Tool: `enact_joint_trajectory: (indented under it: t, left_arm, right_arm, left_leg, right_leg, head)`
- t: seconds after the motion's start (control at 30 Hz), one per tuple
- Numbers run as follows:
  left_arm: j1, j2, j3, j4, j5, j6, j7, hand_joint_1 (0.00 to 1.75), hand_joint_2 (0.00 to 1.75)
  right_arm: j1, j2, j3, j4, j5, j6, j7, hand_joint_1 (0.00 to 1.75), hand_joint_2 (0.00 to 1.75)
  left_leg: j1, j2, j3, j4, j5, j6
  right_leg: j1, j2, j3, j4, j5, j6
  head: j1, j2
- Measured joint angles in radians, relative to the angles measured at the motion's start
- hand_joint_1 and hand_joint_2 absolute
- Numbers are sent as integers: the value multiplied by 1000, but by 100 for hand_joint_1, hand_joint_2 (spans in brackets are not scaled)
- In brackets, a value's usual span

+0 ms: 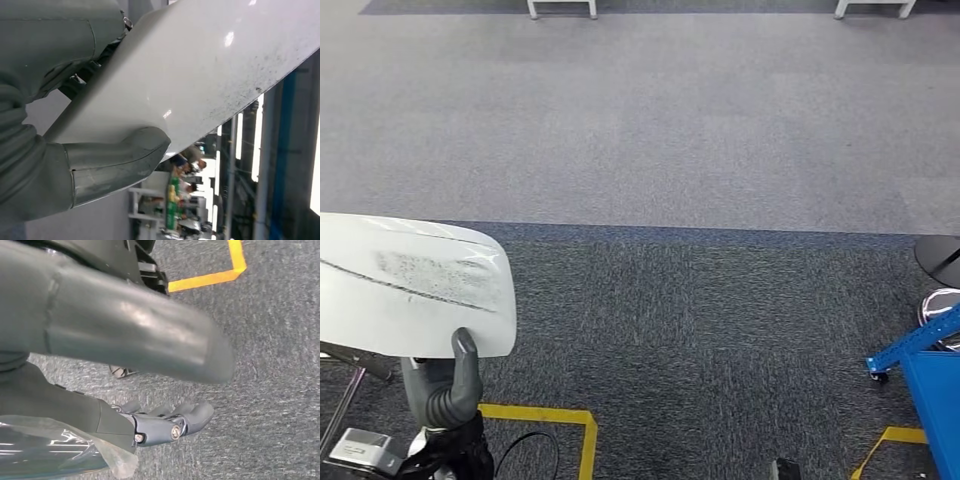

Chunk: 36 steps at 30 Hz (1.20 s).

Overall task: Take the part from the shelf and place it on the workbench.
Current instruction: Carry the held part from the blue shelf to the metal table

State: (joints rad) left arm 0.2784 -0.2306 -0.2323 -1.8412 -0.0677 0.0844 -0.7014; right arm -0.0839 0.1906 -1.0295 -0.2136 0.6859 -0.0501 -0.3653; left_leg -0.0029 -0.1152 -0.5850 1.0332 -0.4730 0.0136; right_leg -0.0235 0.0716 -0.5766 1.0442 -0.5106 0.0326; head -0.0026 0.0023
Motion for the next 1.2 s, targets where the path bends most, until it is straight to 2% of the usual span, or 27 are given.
enact_joint_trajectory:
  t: [0.07, 0.13, 0.2, 0.27, 0.3, 0.33, 0.37, 0.43, 0.5, 0.57, 0.6, 0.67, 0.7, 0.73, 0.77, 0.8, 0.83, 0.87, 0.9, 0.93, 0.97, 1.0, 1.03, 1.07, 1.1, 1.13, 1.2]
  left_arm:
    - [8, 1, 0, 5, -3, 13, 0, 175, 175]
    - [14, 2, 1, 5, -2, 19, 0, 175, 175]
    - [16, 3, 2, 5, -1, 22, 0, 175, 175]
    - [20, 3, 4, 5, 1, 27, 0, 175, 175]
    - [24, 2, 5, 5, -1, 31, 0, 175, 175]
    - [29, 2, 6, 5, -6, 40, 0, 175, 175]
    - [35, 2, 6, 5, -12, 53, 0, 175, 175]
    - [45, 2, 4, 1, -20, 86, 0, 175, 175]
    - [52, 3, 5, -6, -13, 104, -1, 175, 175]
    - [64, 4, 11, -15, -14, 111, -2, 175, 175]
    - [70, 5, 14, -22, -15, 115, -2, 175, 175]
    - [74, 7, 18, -34, -16, 124, -3, 175, 175]
    - [73, 7, 20, -38, -15, 127, -4, 175, 175]
    - [72, 7, 22, -39, -15, 129, -4, 175, 175]
    - [72, 8, 24, -39, -15, 131, -4, 175, 175]
    - [71, 8, 27, -39, -14, 133, -4, 175, 175]
    - [69, 8, 30, -39, -13, 136, -4, 175, 175]
    - [67, 8, 33, -39, -13, 139, -4, 175, 175]
    - [64, 8, 35, -39, -14, 143, -4, 175, 175]
    - [59, 9, 36, -39, -15, 148, -4, 175, 175]
    - [55, 9, 36, -39, -17, 151, -3, 175, 175]
    - [51, 10, 37, -39, -20, 153, -3, 175, 175]
    - [49, 11, 37, -39, -23, 156, -3, 175, 175]
    - [48, 12, 37, -39, -29, 161, -3, 175, 175]
    - [47, 13, 37, -39, -34, 167, -3, 175, 175]
    - [46, 15, 37, -39, -40, 173, -3, 175, 175]
    - [39, 17, 36, -39, -47, 186, -3, 175, 175]
  right_arm:
    - [0, 1, 1, 0, 5, -14, 5, 0, 0]
    - [1, 3, 2, 0, 3, -27, 11, 0, 0]
    - [4, 4, 1, 0, 2, -33, 14, 0, 0]
    - [7, 4, 1, 0, 1, -31, 18, 0, 0]
    - [8, 4, 1, 0, 1, -28, 20, 0, 0]
    - [8, 4, 1, 0, 1, -22, 21, 0, 0]
    - [7, 4, 1, 0, 2, -17, 25, 0, 0]
    - [6, 4, 1, 0, 8, -10, 40, 0, 0]
    - [5, 5, 1, 0, 27, 0, 50, 0, 0]
    - [0, 7, 5, 0, 54, 14, 41, 0, 0]
    - [-3, 8, 8, 0, 64, 20, 32, 0, 0]
    - [-9, 9, 12, 0, 79, 26, 18, 0, 0]
    - [-10, 9, 13, 0, 85, 25, 15, 0, 0]
    - [-10, 9, 14, 0, 91, 23, 16, 0, 0]
    - [-10, 9, 16, 0, 96, 20, 17, 0, 0]
    - [-10, 9, 18, 0, 100, 18, 19, 0, 0]
    - [-11, 9, 20, 0, 104, 17, 19, 0, 0]
    - [-13, 9, 22, 0, 107, 16, 19, 0, 0]
    - [-15, 8, 24, 0, 109, 15, 19, 0, 0]
    - [-18, 8, 26, 0, 109, 16, 18, 0, 0]
    - [-21, 8, 27, 0, 107, 17, 18, 0, 0]
    - [-24, 8, 27, 0, 104, 19, 18, 0, 0]
    - [-27, 8, 27, 0, 101, 21, 19, 0, 0]
    - [-29, 8, 27, 0, 98, 22, 21, 0, 0]
    - [-30, 9, 27, 0, 96, 22, 23, 0, 0]
    - [-31, 10, 27, 0, 96, 23, 25, 0, 0]
    - [-29, 12, 26, 0, 99, 23, 30, 0, 0]
  left_leg:
    - [3, -13, -4, 0, 2, -8]
    - [1, 23, -18, 30, -17, -17]
    - [0, 81, -64, 131, -68, -27]
    - [2, 100, -120, 246, -110, -31]
    - [3, 103, -132, 269, -108, -31]
    - [3, 106, -126, 253, -88, -29]
    - [2, 114, -102, 203, -53, -24]
    - [-9, 162, -39, 74, 1, -9]
    - [-21, 198, -11, 10, 8, 5]
    - [-23, 182, -10, 0, 5, 12]
    - [-20, 169, -7, -7, 8, 15]
    - [-10, 144, 1, -18, 14, 22]
    - [-8, 131, 2, -20, 15, 25]
    - [-7, 117, 2, -20, 15, 27]
    - [-6, 102, 2, -19, 15, 29]
    - [-5, 86, 3, -19, 14, 29]
    - [-4, 70, 4, -18, 13, 28]
    - [-2, 54, 5, -16, 12, 26]
    - [0, 39, 6, -13, 9, 22]
    - [1, 26, 4, -7, 6, 16]
    - [1, 13, 1, -1, 4, 10]
    - [2, 2, -3, 3, 3, 4]
    - [3, -8, -7, 4, 4, -2]
    - [5, -19, -10, 4, 6, -6]
    - [6, -18, -11, 6, 5, -10]
    - [5, -2, -17, 18, -3, -15]
    - [3, 58, -54, 100, -47, -24]
  right_leg:
    - [2, -16, 6, -6, 1, -10]
    - [1, -39, 13, -10, 1, -20]
    - [3, -66, 19, -14, -3, -30]
    - [6, -96, 24, -14, -9, -37]
    - [7, -111, 27, -14, -12, -38]
    - [9, -125, 30, -14, -15, -38]
    - [10, -138, 35, -14, -18, -38]
    - [15, -162, 45, -14, -27, -35]
    - [20, -185, 51, -16, -33, -27]
    - [22, -207, 58, -20, -38, -18]
    - [21, -198, 60, -18, -44, -13]
    - [18, -143, 40, 32, -77, -4]
    - [15, -109, 12, 87, -103, -1]
    - [13, -90, -23, 153, -131, 1]
    - [12, -81, -58, 212, -148, 3]
    - [11, -77, -82, 245, -148, 6]
    - [10, -75, -89, 242, -127, 8]
    - [8, -70, -78, 200, -90, 10]
    - [4, -55, -55, 135, -48, 13]
    - [0, -32, -30, 72, -20, 15]
    - [-4, -11, -8, 26, -4, 14]
    - [-5, 4, 4, 2, -2, 12]
    - [-4, 6, 10, -3, -7, 7]
    - [-3, -4, 13, -3, -6, 1]
    - [-3, -15, 16, -5, -4, -4]
    - [-3, -27, 19, -8, -4, -10]
    - [-3, -56, 25, -12, -6, -21]
  head:
    - [0, 0]
    - [-5, 0]
    - [-11, 0]
    - [-12, 0]
    - [-13, 0]
    - [-13, 0]
    - [-13, 0]
    - [-13, 0]
    - [-13, 0]
    - [-13, 0]
    - [-13, 0]
    - [-9, 0]
    - [-6, 0]
    - [-5, 0]
    - [-4, 0]
    - [-4, 0]
    - [-4, 0]
    - [-4, 0]
    - [-4, 0]
    - [-3, 0]
    - [-4, 0]
    - [-3, 0]
    - [-3, 0]
    - [-4, 0]
    - [-4, 0]
    - [-7, 0]
    - [-14, 0]
